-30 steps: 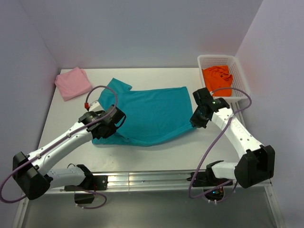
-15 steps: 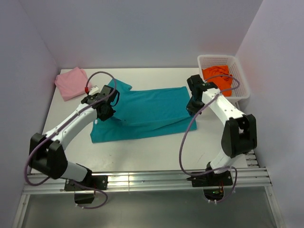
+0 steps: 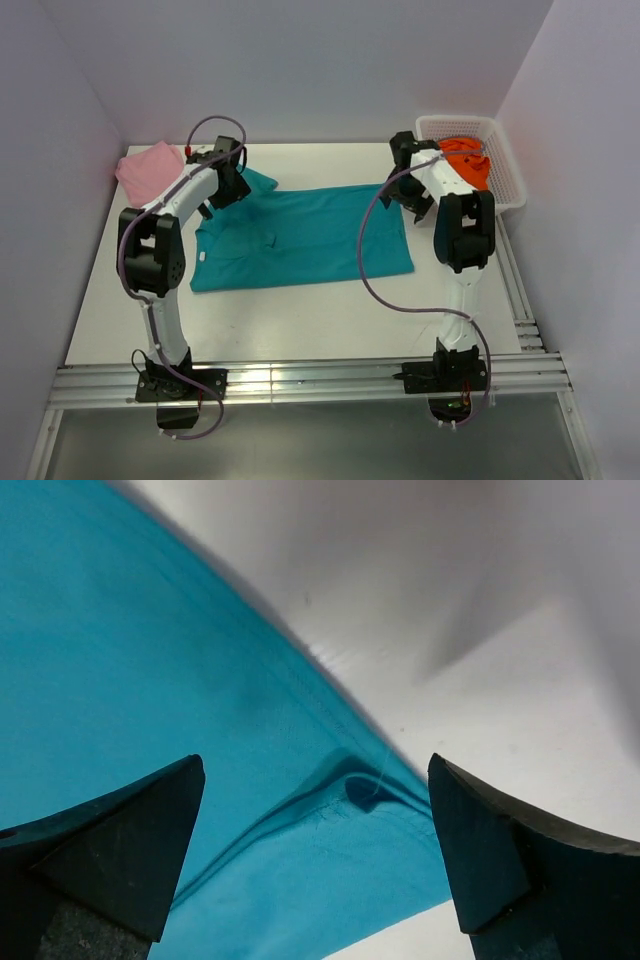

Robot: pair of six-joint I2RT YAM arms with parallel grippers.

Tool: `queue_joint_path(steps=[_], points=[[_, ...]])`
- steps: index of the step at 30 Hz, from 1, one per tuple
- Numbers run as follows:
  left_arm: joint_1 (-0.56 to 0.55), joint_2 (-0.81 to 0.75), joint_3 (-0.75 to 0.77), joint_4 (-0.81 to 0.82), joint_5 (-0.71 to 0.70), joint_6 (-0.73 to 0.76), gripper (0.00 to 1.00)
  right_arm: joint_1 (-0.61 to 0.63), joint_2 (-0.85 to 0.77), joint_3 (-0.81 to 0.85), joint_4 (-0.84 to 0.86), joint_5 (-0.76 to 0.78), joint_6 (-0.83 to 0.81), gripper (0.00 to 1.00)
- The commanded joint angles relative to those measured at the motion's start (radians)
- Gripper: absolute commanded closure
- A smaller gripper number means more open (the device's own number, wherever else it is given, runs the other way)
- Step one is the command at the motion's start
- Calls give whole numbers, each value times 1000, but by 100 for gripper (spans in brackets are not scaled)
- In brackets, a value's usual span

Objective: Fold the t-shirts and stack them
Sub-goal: Fold the tshirt

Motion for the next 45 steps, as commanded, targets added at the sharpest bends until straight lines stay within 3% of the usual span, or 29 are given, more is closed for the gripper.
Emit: queue_joint_path(steps=[1, 4, 10, 12, 13, 14, 15, 16, 24, 29, 32, 40, 45], points=[[2, -72, 111, -63, -9, 7, 0, -25, -77, 96, -77, 79, -16, 0], [2, -121, 102, -111, -38, -12, 1, -31, -166, 40, -53, 93, -28, 0], [2, -262, -111, -109, -34, -60, 2, -34, -396, -231, 57, 14, -28, 5], [2, -320, -218, -89, -11, -74, 3, -31, -478, -362, 108, -75, -26, 23], [2, -338, -285, -65, -4, -84, 3, -29, -500, -435, 167, -110, -34, 40], [2, -354, -315, -54, 2, -91, 4, -20, -517, -468, 201, -149, -42, 75], [2, -369, -337, -49, 6, -94, 4, -14, -526, -494, 235, -193, -49, 92], [2, -372, -350, -46, 20, -100, 5, -8, -522, -518, 267, -239, -54, 100], [2, -408, -357, -84, 34, -106, 7, 27, -367, -543, 309, -299, -85, 100], [2, -446, -355, -115, 23, -114, 8, 27, -339, -640, 357, -319, -79, 100], [2, -484, -367, -131, 19, -120, 8, 26, -393, -727, 389, -338, -56, 100], [2, -547, -412, -146, 3, -147, 9, -12, -535, -926, 340, -215, 16, 100], [2, -559, -424, -146, 5, -161, 9, -19, -575, -951, 328, -200, 1, 100]])
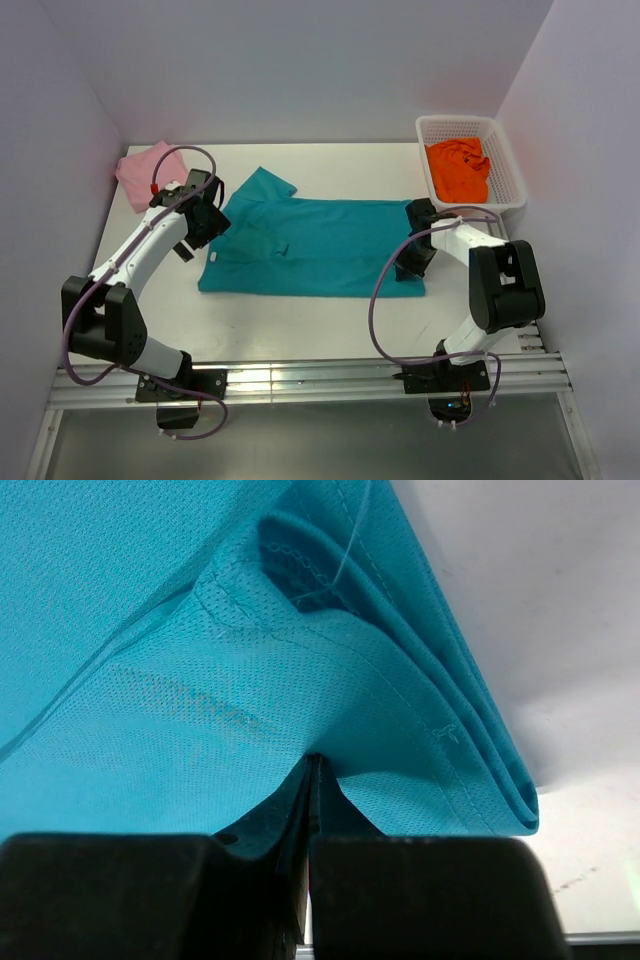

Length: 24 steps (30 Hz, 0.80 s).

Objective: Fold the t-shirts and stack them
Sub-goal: Fold the tshirt

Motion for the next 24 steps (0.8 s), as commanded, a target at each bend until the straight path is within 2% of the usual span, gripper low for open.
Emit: queue_joint_path(steps=[1, 3, 4, 5, 6, 7, 8, 9, 11, 12, 13, 14, 16, 17, 19, 20, 24], points=[[-2, -35, 2, -9, -17, -23, 9, -6, -13, -14, -44, 76, -18, 100], [-2, -17, 31, 0, -8, -15, 9, -6, -25, 9, -53, 30, -49, 100], [-2, -8, 48, 3, -3, 3, 9, -6, -33, 47, -70, 19, -57, 97], [-2, 3, 97, 6, 8, 14, 9, -5, -49, 70, -78, -11, -73, 75], [-2, 33, 127, 14, 15, 31, 9, -5, -59, 96, -90, -19, -77, 61], [-2, 52, 195, 40, 23, 78, 8, -5, -65, 164, -125, -21, -84, 41], [-2, 75, 235, 57, 35, 106, 7, -3, -69, 203, -143, -21, -87, 31], [-2, 128, 276, 74, 69, 170, 6, -3, -70, 245, -180, -22, -90, 27], [-2, 194, 408, 132, 116, 241, 4, 0, -51, 383, -225, -15, -100, 27], [-2, 275, 459, 143, 171, 274, 2, 1, -25, 427, -248, -10, -104, 27], [4, 322, 562, 149, 213, 334, 1, 3, -11, 503, -281, -6, -110, 27], [10, 419, 615, 164, 259, 359, 1, 3, 13, 536, -292, -7, -112, 27], [36, 519, 756, 186, 403, 417, 0, 4, 36, 605, -315, 5, -112, 28], [44, 620, 811, 186, 440, 428, 0, 4, 56, 622, -325, 10, -112, 28], [59, 720, 977, 181, 509, 459, 1, 3, 79, 663, -355, 13, -120, 29], [65, 804, 1019, 186, 535, 465, 0, 3, 96, 673, -363, 13, -123, 29], [142, 938, 1070, 365, 689, 411, 1, 4, 124, 690, -384, 11, -140, 30]])
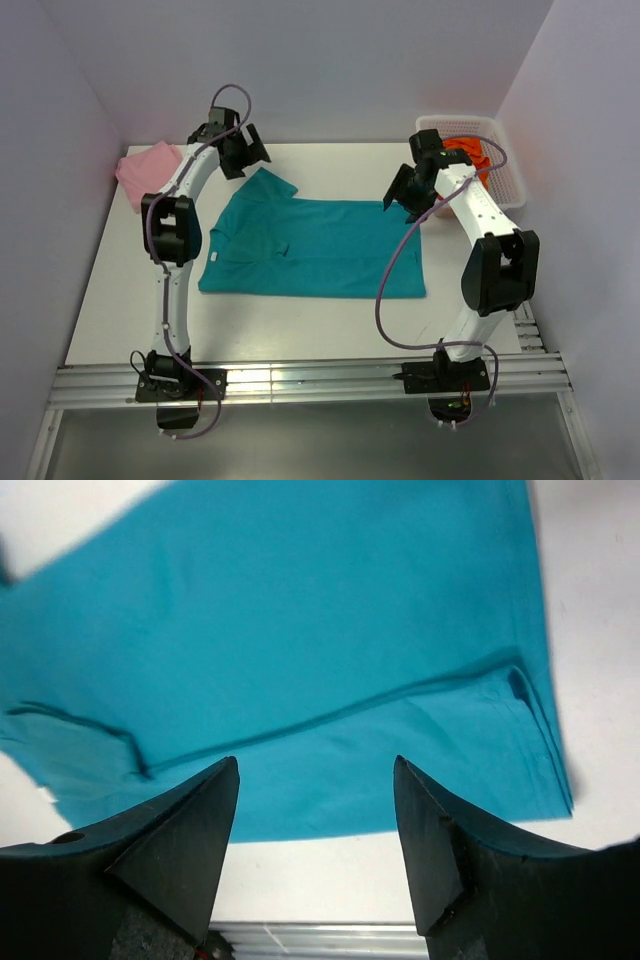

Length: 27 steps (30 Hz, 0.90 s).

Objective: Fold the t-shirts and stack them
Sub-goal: Fold the tshirt

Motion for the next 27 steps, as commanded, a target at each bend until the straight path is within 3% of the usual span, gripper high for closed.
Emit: queue_joint_path(steps=[1, 4, 11, 21, 27], points=[[75, 84, 94, 137, 202, 10, 1, 4, 31, 32, -96, 15, -28, 30], [107, 204, 200, 200, 314, -11, 0, 6, 44, 36, -110, 10, -35, 31], [155, 351, 234, 275, 410, -51, 0, 21, 106, 118, -156, -8, -20, 32], [152, 316, 108, 309, 496, -20, 1, 23, 222, 271, -203, -25, -12, 32], [118, 290, 59, 269, 480, 24, 3, 23, 249, 309, -212, -28, -34, 33]])
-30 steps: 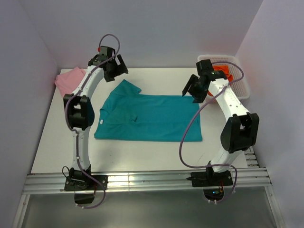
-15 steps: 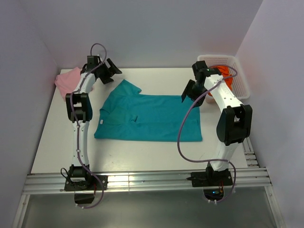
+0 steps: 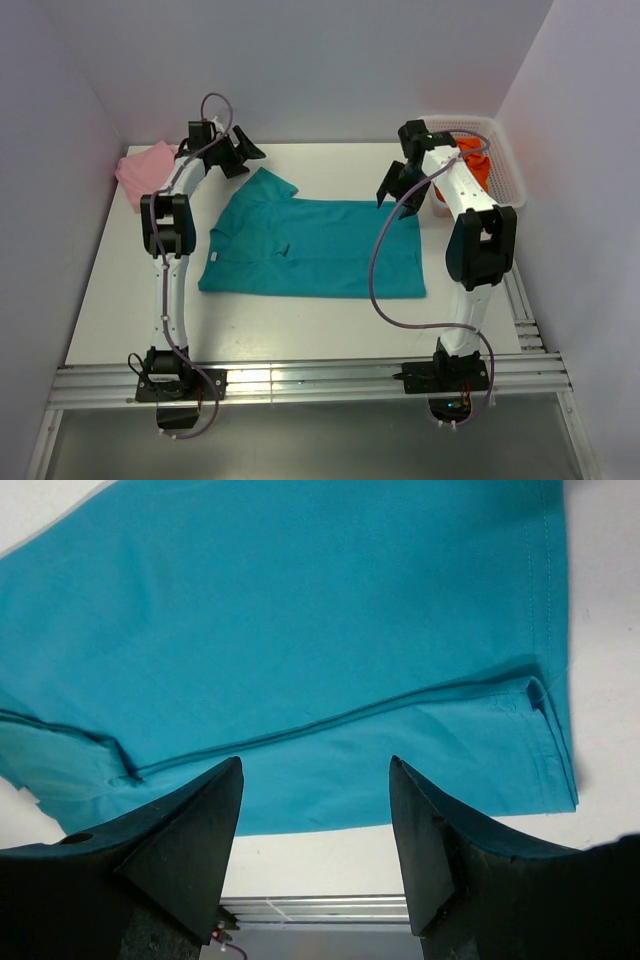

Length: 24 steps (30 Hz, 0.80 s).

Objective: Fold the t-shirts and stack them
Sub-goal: Fold the tshirt

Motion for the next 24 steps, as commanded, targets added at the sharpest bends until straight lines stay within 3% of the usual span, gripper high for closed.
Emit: queue_joint_path(steps=[1, 15, 18, 19, 22, 23, 24], points=[[-39, -18, -53, -114, -13, 60, 3, 6, 1, 55, -33, -6, -20, 33], [-92, -50, -84, -172, -48, 86, 18, -12, -87, -81, 27, -2, -43, 33], [-91, -45, -80, -174, -53, 80, 27, -17, -96, -100, 44, 14, -49, 33], [-91, -44, -78, -174, -53, 78, 39, -18, -90, -100, 49, 17, -54, 33], [-91, -39, -70, -176, -58, 80, 53, -33, -64, -76, 52, 31, -57, 33], [-91, -36, -70, -177, -61, 78, 62, -38, -41, -65, 53, 31, -57, 34], [-91, -36, -69, -177, -61, 78, 63, -44, -27, -36, 53, 31, -53, 34]])
